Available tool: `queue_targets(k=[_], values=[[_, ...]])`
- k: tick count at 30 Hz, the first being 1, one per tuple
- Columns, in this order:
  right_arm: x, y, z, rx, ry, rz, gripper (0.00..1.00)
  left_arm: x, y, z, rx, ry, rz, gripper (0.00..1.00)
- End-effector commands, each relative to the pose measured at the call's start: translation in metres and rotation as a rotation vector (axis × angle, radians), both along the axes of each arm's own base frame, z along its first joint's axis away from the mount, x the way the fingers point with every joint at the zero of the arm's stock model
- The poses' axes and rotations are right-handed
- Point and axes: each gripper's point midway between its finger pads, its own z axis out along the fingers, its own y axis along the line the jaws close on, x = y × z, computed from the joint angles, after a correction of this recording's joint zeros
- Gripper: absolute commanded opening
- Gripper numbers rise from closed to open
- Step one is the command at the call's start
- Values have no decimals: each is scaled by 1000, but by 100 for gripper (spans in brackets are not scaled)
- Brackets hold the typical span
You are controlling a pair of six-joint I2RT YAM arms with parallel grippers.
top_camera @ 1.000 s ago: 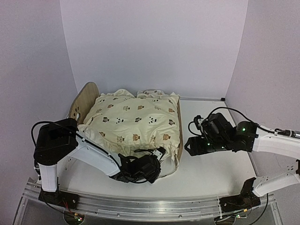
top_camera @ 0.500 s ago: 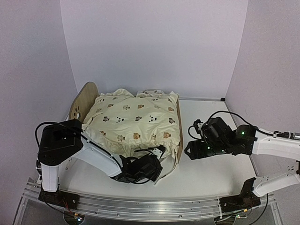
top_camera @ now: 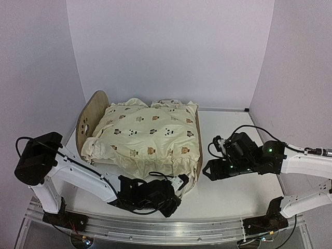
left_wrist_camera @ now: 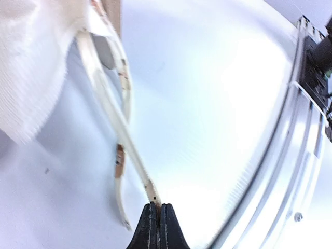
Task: Set up the pet bed
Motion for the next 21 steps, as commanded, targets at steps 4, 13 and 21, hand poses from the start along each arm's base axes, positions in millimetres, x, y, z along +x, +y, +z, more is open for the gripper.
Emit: queue_targets(k=[4,13,21], values=[[-11,16,-1,63,49,55,72,-36,1,51,-41,22,-53,0],[-17,23,-18,75,91,75,72,-50,2,37,-23,55,-84,0],[-15,28,-35,78,113,58,70,-39,-1,12,39,20,-33,0]])
